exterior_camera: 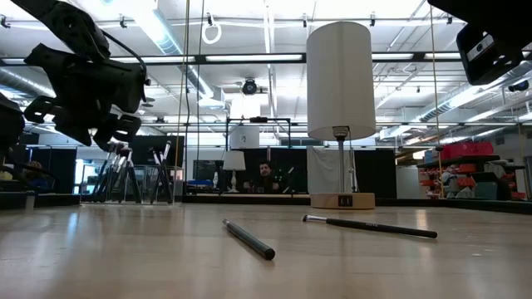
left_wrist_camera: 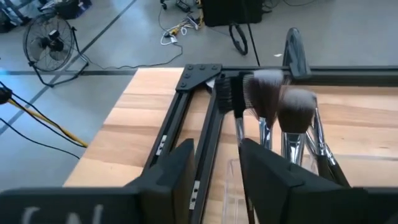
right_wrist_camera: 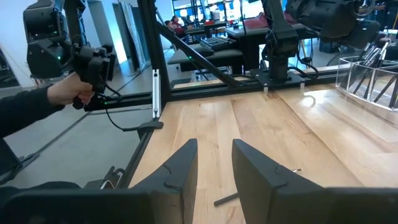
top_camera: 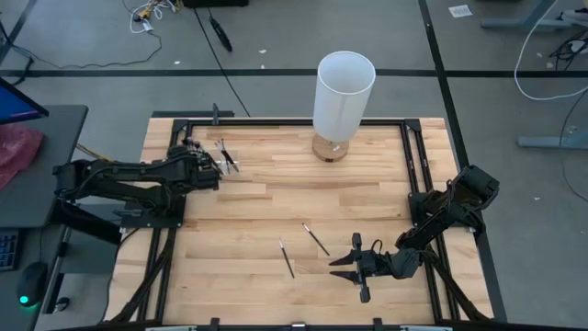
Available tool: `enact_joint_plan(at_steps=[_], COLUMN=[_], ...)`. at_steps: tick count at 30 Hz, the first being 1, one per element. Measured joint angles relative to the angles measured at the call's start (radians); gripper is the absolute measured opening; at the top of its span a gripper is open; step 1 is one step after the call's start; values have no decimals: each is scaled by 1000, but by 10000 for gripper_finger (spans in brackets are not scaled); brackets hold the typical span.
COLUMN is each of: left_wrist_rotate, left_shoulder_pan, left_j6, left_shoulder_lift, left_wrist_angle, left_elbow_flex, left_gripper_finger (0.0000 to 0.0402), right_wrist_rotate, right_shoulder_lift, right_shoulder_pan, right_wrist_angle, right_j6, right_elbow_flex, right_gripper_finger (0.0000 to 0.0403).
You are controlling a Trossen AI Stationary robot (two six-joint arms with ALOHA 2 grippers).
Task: Put items in baskets/containers
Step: Put the black eye groomer brush into the transparent organizer, then put the black eyeshadow brush into the transparent organizer
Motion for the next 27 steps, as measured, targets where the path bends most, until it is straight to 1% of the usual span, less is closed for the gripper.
enact_joint_plan(at_steps=[3,7,11,14,16,18,21,24,27], left_wrist_rotate=[-14,-21,-15,9,21,24,10,-17,-50], left_shoulder_pan=[0,-4,-36,-93,-152,-234,-380,-541,-682], left_j6=[14,111,243,358,410,432,435,465,542], left_shoulder_lift=[0,-6,-12,-13,-13,-13,-11,8,60], left_wrist_angle=[-4,-21,-63,-74,-65,-38,49,235,512], left_elbow_flex=[2,53,164,262,316,351,361,320,250], left_gripper_finger=[157,172,177,177,177,177,177,177,177], right_wrist_rotate=[0,0,0,0,0,1,4,4,7], right_shoulder_lift=[0,0,0,0,0,0,0,0,6], right_shoulder_pan=[0,-3,-10,-18,-22,-27,-39,-59,-85], right_wrist_angle=[0,0,0,-12,-25,-61,-129,-223,-314], right_j6=[0,0,4,35,63,98,176,278,350], right_elbow_flex=[0,0,0,0,0,0,0,0,0], right_gripper_finger=[100,100,100,100,100,100,100,105,122])
